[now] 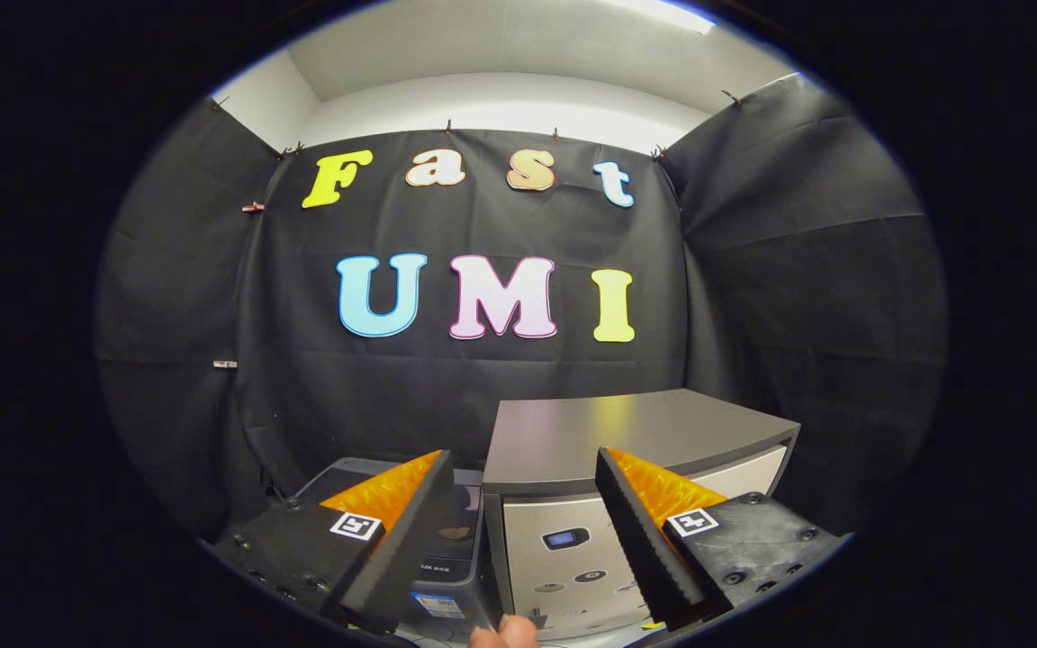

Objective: Put the clothes into the washing machine and then close the washing machine lid.

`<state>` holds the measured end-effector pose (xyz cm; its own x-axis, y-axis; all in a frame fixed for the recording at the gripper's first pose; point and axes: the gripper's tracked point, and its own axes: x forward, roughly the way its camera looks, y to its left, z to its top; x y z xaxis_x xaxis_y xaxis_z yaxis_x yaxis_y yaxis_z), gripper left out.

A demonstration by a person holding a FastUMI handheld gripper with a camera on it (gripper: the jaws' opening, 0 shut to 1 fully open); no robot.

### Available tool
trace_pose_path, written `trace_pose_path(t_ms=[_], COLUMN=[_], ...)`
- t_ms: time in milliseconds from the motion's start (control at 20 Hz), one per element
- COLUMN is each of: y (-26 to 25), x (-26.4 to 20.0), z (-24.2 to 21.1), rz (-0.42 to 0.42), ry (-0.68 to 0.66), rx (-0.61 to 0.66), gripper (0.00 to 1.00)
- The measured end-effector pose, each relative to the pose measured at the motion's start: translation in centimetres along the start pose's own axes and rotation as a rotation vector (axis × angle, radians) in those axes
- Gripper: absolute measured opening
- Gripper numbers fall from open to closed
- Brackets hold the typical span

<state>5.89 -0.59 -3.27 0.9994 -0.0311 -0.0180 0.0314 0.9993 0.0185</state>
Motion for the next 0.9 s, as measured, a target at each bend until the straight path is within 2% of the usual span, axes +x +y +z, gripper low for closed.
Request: trace_pose_path(t_ms=[900], y=[-0.29], x=[-0.29], z=[-0.14], rz=[-0.011], ry=[0.000], rx=[-0.005], gripper=[0.99])
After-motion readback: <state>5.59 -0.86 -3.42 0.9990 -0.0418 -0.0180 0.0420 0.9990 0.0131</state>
